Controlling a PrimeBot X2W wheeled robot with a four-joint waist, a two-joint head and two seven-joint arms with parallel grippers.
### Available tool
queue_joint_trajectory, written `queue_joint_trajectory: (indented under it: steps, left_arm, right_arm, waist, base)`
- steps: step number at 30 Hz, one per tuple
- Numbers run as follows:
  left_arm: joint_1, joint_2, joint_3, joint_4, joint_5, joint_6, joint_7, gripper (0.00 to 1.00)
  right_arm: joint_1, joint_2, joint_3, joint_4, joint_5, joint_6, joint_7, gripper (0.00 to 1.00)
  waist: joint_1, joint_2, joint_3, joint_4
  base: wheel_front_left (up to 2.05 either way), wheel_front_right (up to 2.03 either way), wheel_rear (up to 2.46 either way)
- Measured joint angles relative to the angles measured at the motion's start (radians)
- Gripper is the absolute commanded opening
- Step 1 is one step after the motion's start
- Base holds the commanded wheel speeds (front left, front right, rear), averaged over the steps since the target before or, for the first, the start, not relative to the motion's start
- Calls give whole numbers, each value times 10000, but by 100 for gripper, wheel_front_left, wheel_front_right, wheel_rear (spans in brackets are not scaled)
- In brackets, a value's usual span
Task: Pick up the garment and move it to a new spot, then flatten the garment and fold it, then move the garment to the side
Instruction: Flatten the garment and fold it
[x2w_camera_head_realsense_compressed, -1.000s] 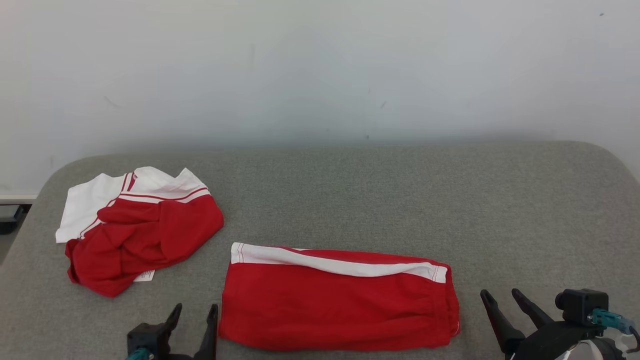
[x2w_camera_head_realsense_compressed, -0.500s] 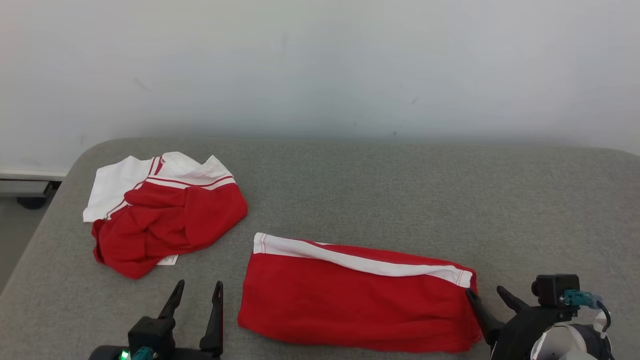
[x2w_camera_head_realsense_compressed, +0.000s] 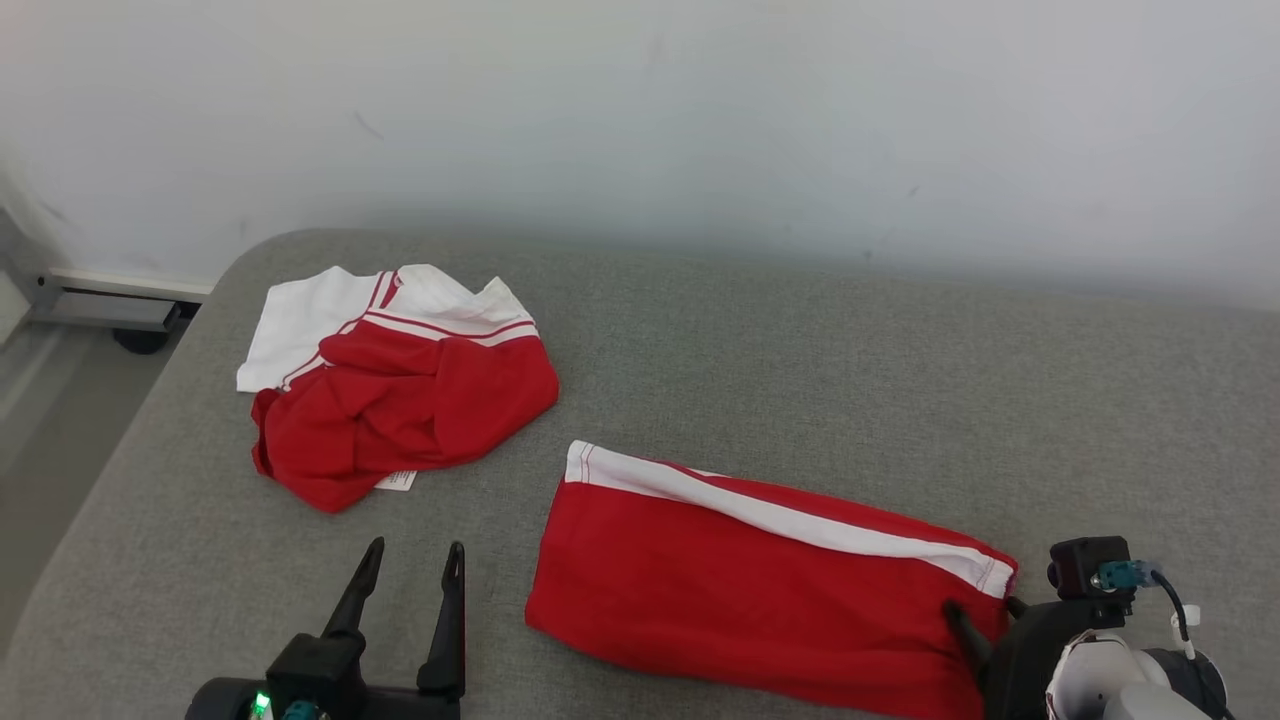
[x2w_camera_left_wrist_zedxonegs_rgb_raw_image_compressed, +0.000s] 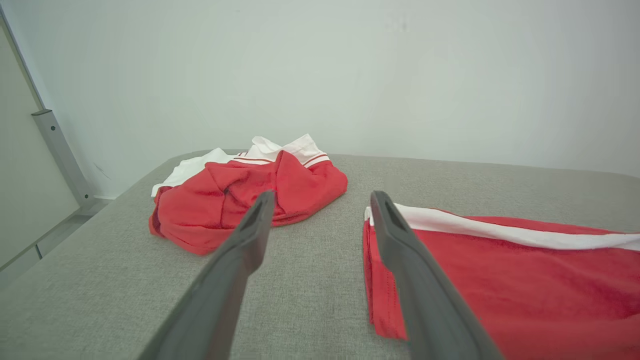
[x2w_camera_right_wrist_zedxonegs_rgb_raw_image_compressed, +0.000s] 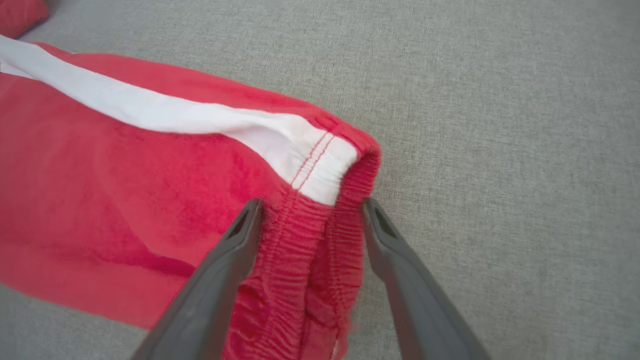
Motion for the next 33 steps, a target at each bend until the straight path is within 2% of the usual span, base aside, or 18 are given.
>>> queue_joint_trajectory:
  steps: [14, 15, 16, 17, 27, 33]
  left_arm:
    - [100, -155, 389, -472, 445, 0, 138, 100]
    - [169, -165, 410, -514, 464, 0, 153, 100]
    - [224, -180, 414, -527, 479, 0, 184, 100]
    - [238, -194, 418, -527, 489, 0, 230, 100]
    - [586, -268, 706, -662, 516, 0, 405, 100]
    - [624, -297, 721, -715, 504, 0, 477, 100]
  right_arm:
    - [-637, 376, 167, 1189, 31, -79, 717, 100]
    - [-700, 397, 207, 1267, 31, -79, 780, 47]
    - [-739, 405, 236, 1319, 31, -77, 828, 18]
    - [-746, 408, 249, 1346, 31, -65, 832, 0]
    - [-1034, 497, 247, 1620, 188, 558, 909, 0]
    - [-1111, -552, 6, 1760, 194, 765, 905, 0]
  waist:
    - [0, 0, 292, 403]
    - [-1, -1, 295, 405]
    - [0, -1, 298, 407]
    - [0, 0, 301, 409]
    - [0, 0, 247, 188]
    - [0, 0, 126, -144]
  base:
    - [0, 0, 0]
    - [0, 0, 0]
    - [0, 0, 0]
    - [0, 0, 0]
    - [0, 0, 0]
    - [0, 0, 0]
